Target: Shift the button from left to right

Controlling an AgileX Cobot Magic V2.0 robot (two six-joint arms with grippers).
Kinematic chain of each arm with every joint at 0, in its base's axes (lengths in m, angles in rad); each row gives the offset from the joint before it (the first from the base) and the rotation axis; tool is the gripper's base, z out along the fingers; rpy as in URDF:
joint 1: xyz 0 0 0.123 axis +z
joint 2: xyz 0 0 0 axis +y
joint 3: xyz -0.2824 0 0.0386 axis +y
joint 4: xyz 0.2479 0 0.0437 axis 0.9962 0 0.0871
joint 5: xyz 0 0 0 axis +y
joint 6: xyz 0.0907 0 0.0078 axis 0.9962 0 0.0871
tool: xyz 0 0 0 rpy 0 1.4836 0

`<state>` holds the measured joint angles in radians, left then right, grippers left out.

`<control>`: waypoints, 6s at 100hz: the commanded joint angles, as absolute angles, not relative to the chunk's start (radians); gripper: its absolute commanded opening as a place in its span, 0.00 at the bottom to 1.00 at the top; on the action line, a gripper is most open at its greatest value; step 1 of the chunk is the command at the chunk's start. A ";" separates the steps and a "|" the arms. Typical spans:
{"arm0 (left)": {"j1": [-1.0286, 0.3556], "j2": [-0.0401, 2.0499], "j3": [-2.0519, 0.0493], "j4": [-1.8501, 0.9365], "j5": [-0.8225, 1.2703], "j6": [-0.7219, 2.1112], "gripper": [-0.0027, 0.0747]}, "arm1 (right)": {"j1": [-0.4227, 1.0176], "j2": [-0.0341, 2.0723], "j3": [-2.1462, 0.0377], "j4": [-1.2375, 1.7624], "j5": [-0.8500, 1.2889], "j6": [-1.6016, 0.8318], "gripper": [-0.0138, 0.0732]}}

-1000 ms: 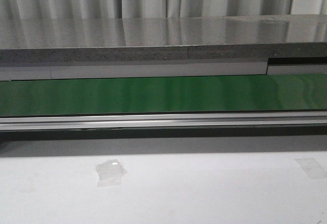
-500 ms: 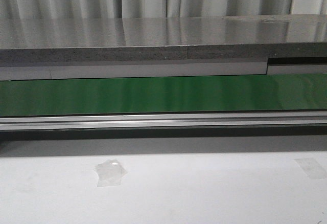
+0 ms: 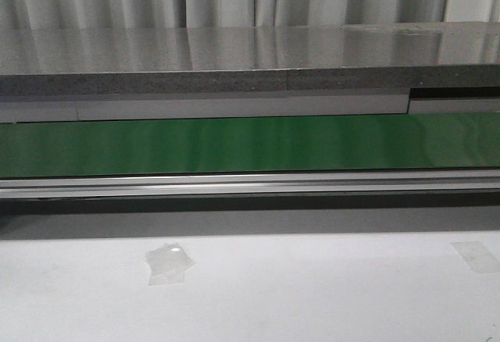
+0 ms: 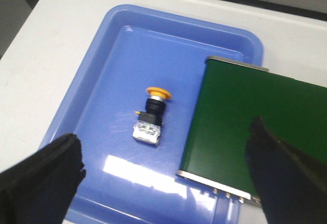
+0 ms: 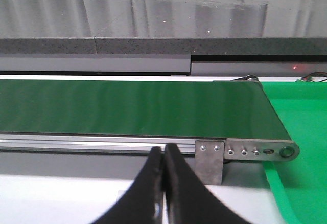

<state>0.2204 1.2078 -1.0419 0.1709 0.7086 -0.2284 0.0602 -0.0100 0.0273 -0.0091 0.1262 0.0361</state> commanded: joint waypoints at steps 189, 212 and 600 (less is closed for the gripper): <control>0.312 1.985 -1.360 0.108 0.666 -0.119 0.60 | 0.058 -0.029 0.012 -0.018 0.036 0.035 0.08; 0.312 1.972 -1.360 0.108 0.667 -0.119 0.17 | 0.058 -0.029 0.012 -0.018 0.036 0.035 0.08; -0.078 0.355 -0.407 -0.303 0.182 0.291 0.84 | 0.058 -0.029 0.012 -0.018 0.036 0.035 0.08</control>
